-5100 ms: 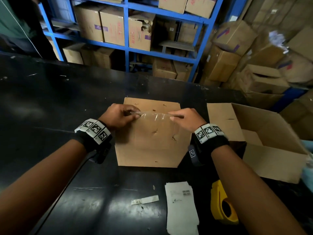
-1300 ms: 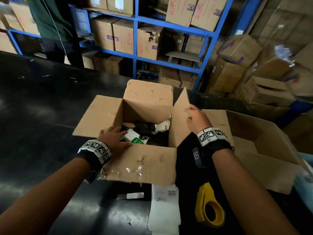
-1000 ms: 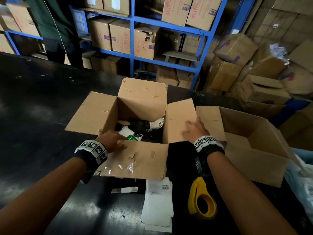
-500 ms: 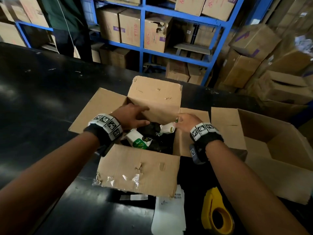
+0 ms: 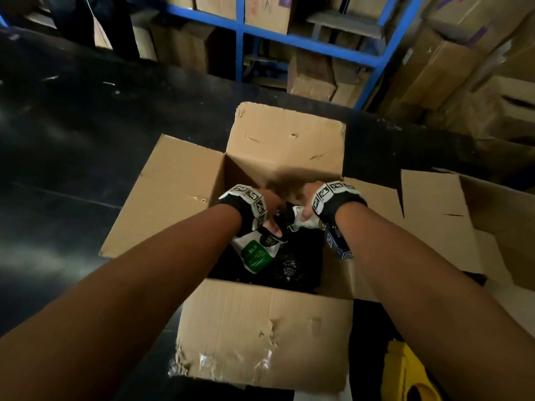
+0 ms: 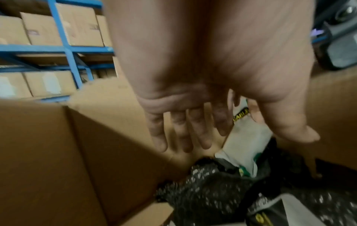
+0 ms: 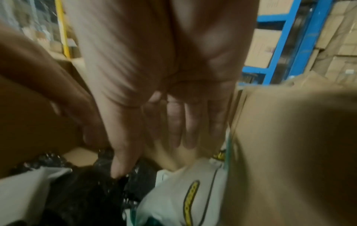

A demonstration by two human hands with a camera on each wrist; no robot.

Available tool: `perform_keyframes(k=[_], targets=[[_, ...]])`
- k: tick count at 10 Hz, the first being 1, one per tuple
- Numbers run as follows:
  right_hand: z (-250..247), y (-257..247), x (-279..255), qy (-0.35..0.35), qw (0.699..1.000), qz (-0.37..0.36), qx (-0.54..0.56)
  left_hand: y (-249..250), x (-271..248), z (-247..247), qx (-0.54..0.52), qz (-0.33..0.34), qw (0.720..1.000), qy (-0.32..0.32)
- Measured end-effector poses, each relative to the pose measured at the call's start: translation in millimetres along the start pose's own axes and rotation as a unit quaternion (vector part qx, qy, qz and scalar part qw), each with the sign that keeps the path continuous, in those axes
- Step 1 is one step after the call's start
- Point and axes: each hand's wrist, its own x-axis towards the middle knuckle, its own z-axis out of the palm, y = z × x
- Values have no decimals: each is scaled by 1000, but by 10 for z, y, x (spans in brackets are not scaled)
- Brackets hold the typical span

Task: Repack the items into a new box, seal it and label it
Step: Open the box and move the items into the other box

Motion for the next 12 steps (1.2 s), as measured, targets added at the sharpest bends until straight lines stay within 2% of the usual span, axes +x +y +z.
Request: perform_keyframes(k=[1,2,3,4,5,7,8,9,10,11,12], targets=[[-99,-132,-320,-24,999,23,-20,-13,99,135,-3,20,1000,-15],[-67,-171,-347,-51,998,25,-27,-30,246,327,9,16,999,-33],[57,-187,-252,-37,998,29,-47,-4,414,555,99,-37,993,-53],[90,-249,-230,-34,997,31,-59,-10,492,710,98,-9,992,-83],[114,-260,-159,-24,999,26,-40,2,427,732,155,32,984,-77],[73,-194,-258,-7,999,26,-18,-129,417,625,66,3,998,15],[8,-182,-294,-47,999,12,4,-219,383,589,-12,-35,999,-1],[13,-213,-173,-15,999,-4,32,-266,390,597,-73,-73,994,36],[80,-136,57,-7,998,-33,43,-267,392,637,-132,-109,980,100],[133,-129,82,0,997,-46,61,-262,390,717,-120,-124,980,96],[245,-190,72,11,995,-48,86,-276,375,779,-53,-85,995,26]])
